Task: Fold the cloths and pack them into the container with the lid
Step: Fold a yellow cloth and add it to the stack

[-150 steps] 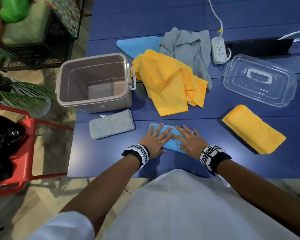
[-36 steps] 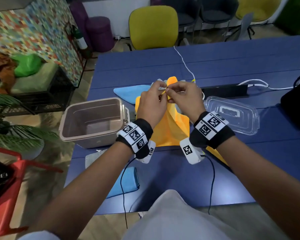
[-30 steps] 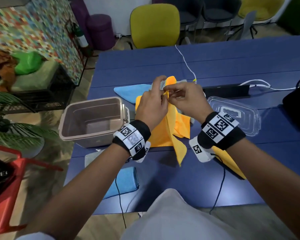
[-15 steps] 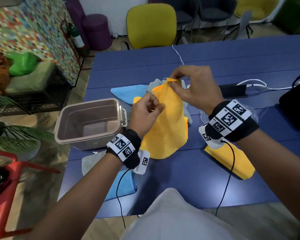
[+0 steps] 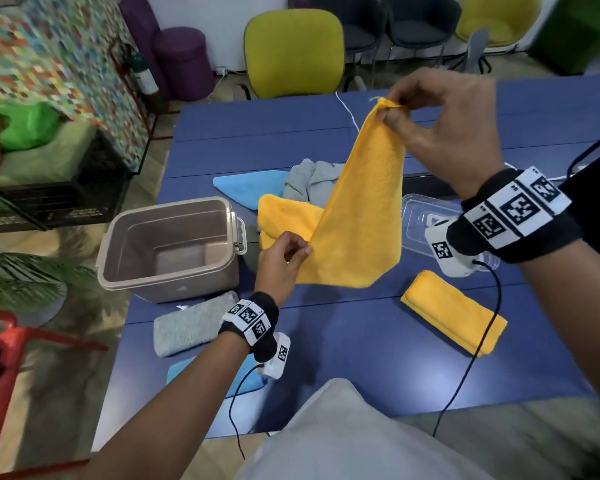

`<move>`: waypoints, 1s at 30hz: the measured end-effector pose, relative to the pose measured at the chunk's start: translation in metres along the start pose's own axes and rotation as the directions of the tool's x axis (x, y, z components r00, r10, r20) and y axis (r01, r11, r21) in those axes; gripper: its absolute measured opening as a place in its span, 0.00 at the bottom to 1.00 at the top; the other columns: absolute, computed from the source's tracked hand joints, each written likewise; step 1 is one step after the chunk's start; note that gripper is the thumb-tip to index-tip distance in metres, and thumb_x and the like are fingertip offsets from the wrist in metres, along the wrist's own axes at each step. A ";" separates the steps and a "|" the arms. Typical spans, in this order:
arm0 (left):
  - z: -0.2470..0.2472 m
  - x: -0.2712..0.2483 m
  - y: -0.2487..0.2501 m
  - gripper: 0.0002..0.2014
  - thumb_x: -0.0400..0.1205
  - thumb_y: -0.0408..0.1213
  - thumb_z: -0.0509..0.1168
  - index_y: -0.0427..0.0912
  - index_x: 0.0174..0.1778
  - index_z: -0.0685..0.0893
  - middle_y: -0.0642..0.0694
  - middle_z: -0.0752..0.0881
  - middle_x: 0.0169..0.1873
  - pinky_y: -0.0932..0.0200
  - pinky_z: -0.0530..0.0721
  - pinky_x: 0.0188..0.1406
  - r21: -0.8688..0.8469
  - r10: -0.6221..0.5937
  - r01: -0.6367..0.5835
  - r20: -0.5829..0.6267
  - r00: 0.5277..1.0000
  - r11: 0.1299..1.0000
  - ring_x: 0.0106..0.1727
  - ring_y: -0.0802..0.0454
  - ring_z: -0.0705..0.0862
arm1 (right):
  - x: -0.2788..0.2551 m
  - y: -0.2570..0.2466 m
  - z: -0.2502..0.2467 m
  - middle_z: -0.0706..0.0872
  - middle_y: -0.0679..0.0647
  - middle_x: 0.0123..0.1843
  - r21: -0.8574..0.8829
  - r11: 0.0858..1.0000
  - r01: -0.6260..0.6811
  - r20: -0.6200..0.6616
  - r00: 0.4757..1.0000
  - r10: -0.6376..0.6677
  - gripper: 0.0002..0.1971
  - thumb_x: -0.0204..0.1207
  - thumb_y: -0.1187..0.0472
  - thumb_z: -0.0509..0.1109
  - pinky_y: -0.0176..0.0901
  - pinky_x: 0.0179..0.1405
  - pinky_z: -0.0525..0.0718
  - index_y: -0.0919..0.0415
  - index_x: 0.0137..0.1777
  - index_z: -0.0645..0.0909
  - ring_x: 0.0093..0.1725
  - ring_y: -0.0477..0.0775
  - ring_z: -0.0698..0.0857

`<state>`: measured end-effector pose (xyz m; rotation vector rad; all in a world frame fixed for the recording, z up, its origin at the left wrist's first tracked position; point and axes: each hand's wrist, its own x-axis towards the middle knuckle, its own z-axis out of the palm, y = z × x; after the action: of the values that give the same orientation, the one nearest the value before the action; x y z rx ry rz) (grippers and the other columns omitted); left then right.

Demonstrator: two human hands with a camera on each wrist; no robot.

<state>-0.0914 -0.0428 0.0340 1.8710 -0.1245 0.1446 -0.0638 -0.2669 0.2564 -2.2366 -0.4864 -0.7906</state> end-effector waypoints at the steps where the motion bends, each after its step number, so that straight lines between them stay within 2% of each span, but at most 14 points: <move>1: 0.004 0.000 0.000 0.09 0.79 0.34 0.72 0.51 0.39 0.80 0.57 0.86 0.36 0.70 0.79 0.42 -0.002 0.003 -0.003 0.002 1.000 1.000 0.40 0.65 0.84 | 0.000 0.000 -0.001 0.87 0.48 0.43 -0.006 1.000 0.004 -0.004 1.000 -0.004 0.08 0.74 0.58 0.73 0.40 0.49 0.86 0.63 0.47 0.87 0.44 0.46 0.87; 4: 0.018 0.000 0.001 0.06 0.80 0.37 0.72 0.53 0.42 0.81 0.60 0.87 0.42 0.67 0.80 0.47 -0.005 0.001 0.000 0.043 0.999 1.000 0.46 0.63 0.85 | 0.000 -0.002 -0.003 0.87 0.47 0.43 -0.018 1.000 0.012 0.002 1.000 -0.012 0.08 0.74 0.57 0.74 0.41 0.48 0.86 0.62 0.47 0.87 0.44 0.45 0.87; 6: 0.028 0.000 0.002 0.04 0.80 0.40 0.72 0.50 0.48 0.83 0.60 0.87 0.49 0.71 0.79 0.51 0.014 -0.001 0.000 0.070 0.998 1.000 0.52 0.64 0.84 | -0.001 -0.003 -0.002 0.87 0.46 0.43 -0.042 0.999 0.016 0.014 1.000 -0.016 0.08 0.74 0.56 0.74 0.41 0.48 0.85 0.60 0.47 0.87 0.44 0.43 0.86; 8: 0.037 0.001 0.002 0.05 0.79 0.39 0.72 0.46 0.48 0.84 0.58 0.86 0.51 0.75 0.76 0.50 0.043 0.006 -0.009 0.066 0.998 0.999 0.54 0.66 0.82 | -0.001 -0.003 -0.002 0.86 0.44 0.43 -0.059 0.998 0.015 0.023 1.000 -0.014 0.08 0.74 0.56 0.73 0.39 0.48 0.84 0.60 0.47 0.87 0.44 0.40 0.84; 10: 0.045 0.000 0.003 0.03 0.80 0.38 0.71 0.45 0.45 0.85 0.56 0.87 0.49 0.72 0.77 0.50 0.050 -0.008 0.006 0.042 0.999 0.999 0.53 0.65 0.83 | -0.001 -0.001 -0.002 0.86 0.43 0.43 -0.067 0.998 0.012 0.029 1.000 -0.010 0.08 0.74 0.56 0.73 0.36 0.48 0.83 0.60 0.47 0.87 0.43 0.38 0.82; 13: 0.051 0.000 0.001 0.04 0.81 0.38 0.69 0.48 0.41 0.81 0.51 0.88 0.56 0.63 0.82 0.51 0.041 -0.034 0.033 0.039 0.999 0.999 0.52 0.59 0.85 | -0.001 0.002 -0.003 0.85 0.43 0.42 -0.082 0.997 0.000 0.026 1.000 0.002 0.08 0.74 0.56 0.73 0.34 0.47 0.82 0.60 0.47 0.87 0.43 0.38 0.82; 15: 0.054 -0.001 -0.003 0.03 0.82 0.39 0.69 0.49 0.43 0.82 0.51 0.87 0.60 0.62 0.81 0.54 0.053 -0.037 0.033 0.074 0.997 0.998 0.56 0.59 0.85 | -0.001 0.004 -0.006 0.86 0.44 0.42 -0.084 0.996 -0.016 0.012 1.000 0.017 0.09 0.74 0.55 0.73 0.35 0.46 0.82 0.61 0.46 0.87 0.42 0.38 0.82; 16: 0.055 -0.001 -0.005 0.02 0.82 0.40 0.69 0.48 0.48 0.83 0.51 0.86 0.61 0.64 0.80 0.55 0.066 -0.036 0.030 0.091 0.995 0.997 0.58 0.58 0.84 | -0.001 0.005 -0.008 0.86 0.44 0.42 -0.084 0.996 -0.024 0.007 1.000 0.025 0.09 0.73 0.55 0.73 0.35 0.46 0.82 0.61 0.46 0.87 0.42 0.38 0.82; 18: 0.057 -0.001 -0.009 0.14 0.80 0.43 0.71 0.45 0.61 0.84 0.53 0.86 0.60 0.64 0.78 0.58 0.109 -0.032 0.021 0.104 0.994 0.994 0.60 0.57 0.83 | -0.002 0.005 -0.010 0.86 0.44 0.42 -0.084 0.996 -0.037 0.000 0.999 0.038 0.09 0.73 0.55 0.73 0.37 0.47 0.83 0.60 0.46 0.88 0.43 0.38 0.83; 19: 0.058 -0.001 -0.009 0.18 0.79 0.43 0.72 0.43 0.64 0.83 0.53 0.86 0.59 0.63 0.79 0.59 0.127 -0.033 0.020 0.100 0.994 0.992 0.60 0.57 0.83 | -0.002 0.005 -0.011 0.86 0.43 0.42 -0.084 0.996 -0.042 -0.002 0.999 0.042 0.09 0.73 0.55 0.73 0.37 0.47 0.83 0.60 0.46 0.88 0.43 0.38 0.83; 22: 0.062 -0.001 -0.007 0.15 0.78 0.41 0.73 0.39 0.58 0.85 0.48 0.85 0.64 0.55 0.82 0.57 0.194 0.011 -0.028 0.090 0.996 0.981 0.61 0.52 0.83 | -0.002 0.004 -0.012 0.86 0.43 0.43 -0.078 0.996 -0.043 -0.007 0.999 0.043 0.09 0.74 0.54 0.73 0.36 0.47 0.83 0.59 0.47 0.88 0.41 0.33 0.82; 25: 0.064 0.002 -0.008 0.14 0.81 0.40 0.70 0.37 0.60 0.86 0.46 0.81 0.70 0.53 0.82 0.60 0.245 0.003 -0.030 0.108 0.994 0.969 0.63 0.49 0.84 | -0.001 0.003 -0.014 0.86 0.43 0.43 -0.072 0.997 -0.039 -0.005 0.999 0.038 0.10 0.75 0.53 0.73 0.36 0.47 0.83 0.59 0.47 0.88 0.42 0.29 0.80; 28: 0.062 0.005 -0.011 0.13 0.83 0.36 0.67 0.37 0.61 0.87 0.43 0.86 0.64 0.51 0.81 0.64 0.276 0.011 -0.039 0.102 0.995 0.960 0.62 0.46 0.85 | -0.002 0.007 -0.018 0.86 0.43 0.43 -0.077 0.996 -0.038 -0.008 0.999 0.037 0.10 0.75 0.53 0.73 0.33 0.47 0.82 0.60 0.48 0.88 0.42 0.28 0.80; 30: 0.057 0.007 -0.013 0.11 0.82 0.35 0.69 0.36 0.58 0.88 0.41 0.89 0.56 0.50 0.83 0.60 0.280 0.008 -0.033 0.092 0.996 0.960 0.57 0.44 0.86 | -0.003 0.012 -0.023 0.86 0.44 0.43 -0.090 0.995 -0.044 -0.008 0.999 0.044 0.10 0.75 0.53 0.73 0.30 0.47 0.81 0.60 0.48 0.87 0.42 0.27 0.79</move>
<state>-0.0802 -0.0931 0.0061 2.1616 -0.1932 0.0958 -0.0690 -0.2919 0.2617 -2.3193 -0.4043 -0.8110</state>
